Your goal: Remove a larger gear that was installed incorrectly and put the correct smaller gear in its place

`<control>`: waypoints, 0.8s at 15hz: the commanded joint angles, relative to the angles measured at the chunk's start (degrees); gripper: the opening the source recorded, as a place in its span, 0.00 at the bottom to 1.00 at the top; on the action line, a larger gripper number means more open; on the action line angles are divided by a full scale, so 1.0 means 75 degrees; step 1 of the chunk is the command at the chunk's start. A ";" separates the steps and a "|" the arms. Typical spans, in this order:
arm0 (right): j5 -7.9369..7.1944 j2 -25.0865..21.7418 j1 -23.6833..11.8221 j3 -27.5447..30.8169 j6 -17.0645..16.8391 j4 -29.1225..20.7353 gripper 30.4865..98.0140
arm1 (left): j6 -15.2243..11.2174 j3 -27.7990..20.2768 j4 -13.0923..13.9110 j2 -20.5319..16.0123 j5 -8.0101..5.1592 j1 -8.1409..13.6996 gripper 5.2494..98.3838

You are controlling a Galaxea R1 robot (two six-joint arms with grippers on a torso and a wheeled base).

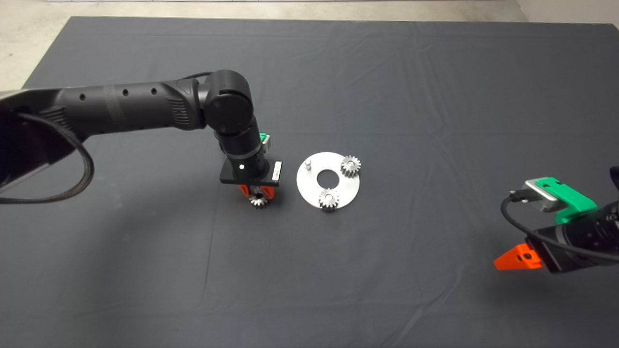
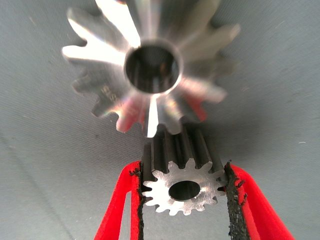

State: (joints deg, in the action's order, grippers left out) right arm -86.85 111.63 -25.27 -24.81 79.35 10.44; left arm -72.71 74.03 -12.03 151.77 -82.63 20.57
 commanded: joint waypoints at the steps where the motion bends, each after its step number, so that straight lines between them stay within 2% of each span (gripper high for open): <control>1: 0.0048 0.0017 -0.0123 -0.0089 -0.0021 -0.0184 1.00 | 0.0027 -0.0041 0.0256 0.0145 -0.0080 0.0422 0.26; 5: 0.0048 0.0017 -0.0123 -0.0112 -0.0021 -0.0184 1.00 | 0.0027 -0.0041 0.0503 0.0267 -0.0103 0.0694 0.26; 7: 0.0048 0.0017 -0.0123 -0.0112 -0.0021 -0.0184 1.00 | 0.0027 -0.0053 0.0628 0.0286 -0.0080 0.0739 0.26; 11: 0.0048 0.0017 -0.0123 -0.0171 -0.0138 -0.0184 1.00 | 0.0003 0.0023 0.0643 0.0776 -0.0056 0.0774 0.26; 12: 0.0048 0.0006 -0.0123 -0.0182 -0.0160 -0.0184 1.00 | 0.0003 0.0208 0.0643 0.0936 -0.0068 0.0774 0.26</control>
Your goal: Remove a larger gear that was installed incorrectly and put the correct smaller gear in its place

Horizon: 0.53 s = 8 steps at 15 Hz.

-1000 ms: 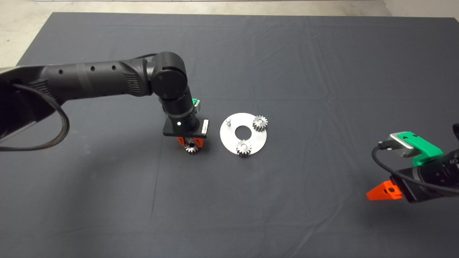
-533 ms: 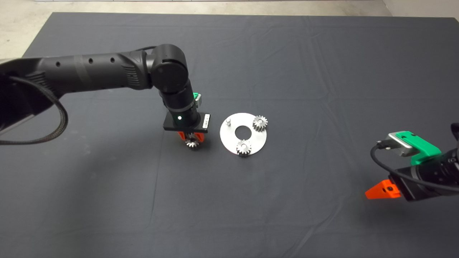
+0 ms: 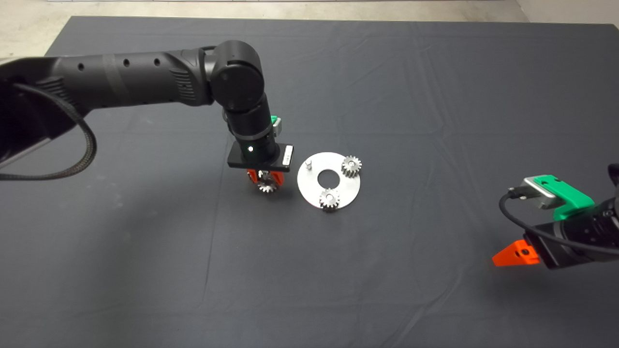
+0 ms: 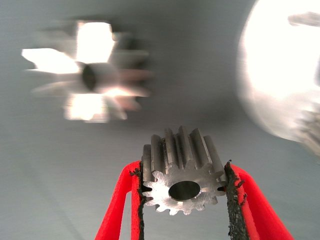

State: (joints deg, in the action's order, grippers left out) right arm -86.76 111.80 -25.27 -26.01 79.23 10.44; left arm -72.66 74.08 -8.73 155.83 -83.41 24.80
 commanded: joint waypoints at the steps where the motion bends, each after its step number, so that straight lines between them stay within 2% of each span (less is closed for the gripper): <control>1: 0.0037 -0.0005 -0.0123 -0.0065 -0.0134 -0.0184 1.00 | 0.0008 0.0321 0.0203 0.0496 0.0023 0.0209 0.26; 4: 0.0099 0.0042 -0.0123 -0.0135 -0.0134 -0.0184 1.00 | 0.0059 0.0571 0.0195 0.0605 0.0047 0.0197 0.26; 6: 0.0271 0.0112 -0.0123 -0.0223 -0.0145 -0.0186 1.00 | 0.0422 0.1177 0.0191 0.0961 0.0059 0.0197 0.26; 8: 0.0271 0.0112 -0.0123 -0.0221 -0.0135 -0.0196 1.00 | 0.0675 0.1537 0.0194 0.1194 0.0047 0.0197 0.26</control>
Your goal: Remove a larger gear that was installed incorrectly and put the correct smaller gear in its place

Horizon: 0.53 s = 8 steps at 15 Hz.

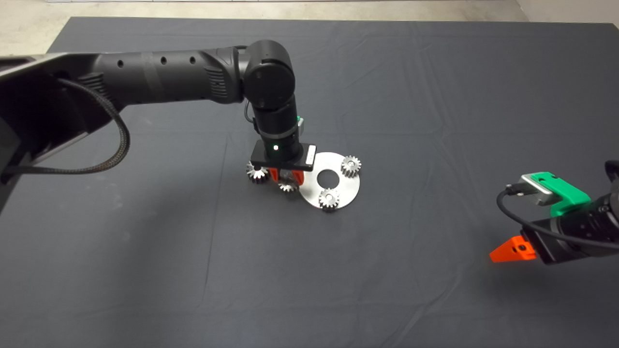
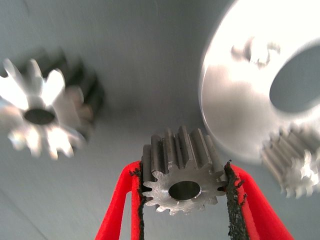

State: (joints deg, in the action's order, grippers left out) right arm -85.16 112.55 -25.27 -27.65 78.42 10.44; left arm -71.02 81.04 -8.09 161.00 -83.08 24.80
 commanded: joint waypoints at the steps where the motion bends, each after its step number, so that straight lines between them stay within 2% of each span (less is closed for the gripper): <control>1: 0.0060 0.0012 -0.0123 -0.0003 -0.0027 -0.0196 1.00 | 0.0518 0.0753 0.0110 0.0571 0.0003 0.0198 0.26; 3: 0.0081 0.0012 -0.0123 -0.0003 -0.0027 -0.0196 1.00 | 0.0861 0.0922 0.0118 0.0618 0.0003 0.0204 0.26; 5: 0.0206 0.0015 -0.0123 -0.0003 -0.0027 -0.0196 1.00 | 0.0947 0.1073 0.0118 0.0630 0.0003 0.0222 0.26; 8: 0.0221 0.0032 -0.0123 -0.0014 -0.0027 -0.0184 1.00 | 0.1130 0.1327 0.0110 0.0740 0.0003 0.0230 0.26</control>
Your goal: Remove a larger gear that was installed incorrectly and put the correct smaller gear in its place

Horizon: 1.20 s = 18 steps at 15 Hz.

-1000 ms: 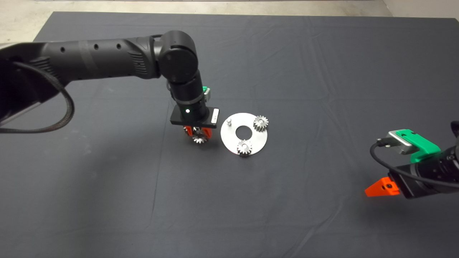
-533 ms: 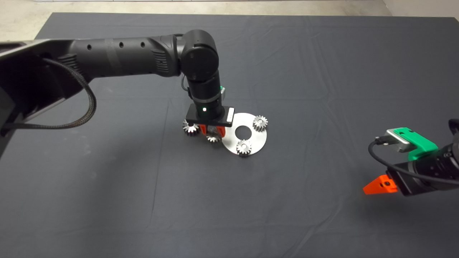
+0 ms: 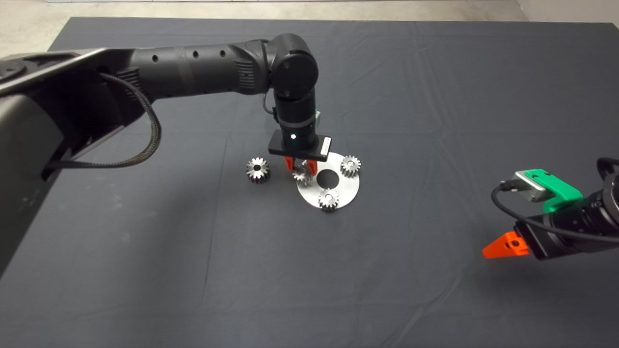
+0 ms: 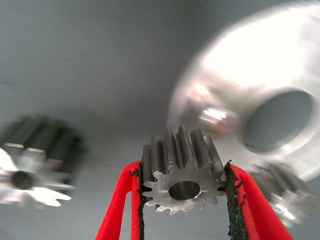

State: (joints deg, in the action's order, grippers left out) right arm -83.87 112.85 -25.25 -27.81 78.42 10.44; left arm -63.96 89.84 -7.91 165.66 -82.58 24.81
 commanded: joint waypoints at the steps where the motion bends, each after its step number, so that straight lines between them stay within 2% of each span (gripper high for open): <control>1: 0.0050 -0.0004 -0.0117 0.0007 -0.0027 -0.0187 1.00 | 0.0243 0.0230 0.0094 0.0199 -0.0087 0.0258 0.26; 4: 0.0050 -0.0004 -0.0120 -0.0005 -0.0027 -0.0184 1.00 | 0.0267 0.0242 0.0094 0.0226 -0.0134 0.0583 0.26; 5: 0.0050 -0.0004 -0.0125 -0.0008 -0.0027 -0.0184 1.00 | 0.0290 0.0242 0.0097 0.0232 -0.0222 0.0710 0.26; 7: 0.0057 -0.0004 -0.0125 -0.0087 -0.0027 -0.0184 1.00 | 0.0344 0.0207 0.0224 0.0232 -0.0527 0.0930 0.26; 9: 0.0062 0.0040 -0.0114 -0.0132 -0.0027 -0.0184 1.00 | 0.0407 0.0196 0.0363 0.0232 -0.0661 0.0982 0.26; 15: 0.0062 0.0113 -0.0114 -0.0204 -0.0038 -0.0184 1.00 | 0.0387 0.0219 0.0422 0.0302 -0.0614 0.0950 0.26; 18: 0.0062 0.0124 -0.0114 -0.0228 -0.0015 -0.0184 1.00 | 0.0302 0.0264 0.0422 0.0314 -0.0499 0.0935 0.26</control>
State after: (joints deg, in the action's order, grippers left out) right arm -83.59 113.68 -25.25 -29.46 78.41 10.44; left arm -61.18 91.76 -5.72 167.67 -86.73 30.82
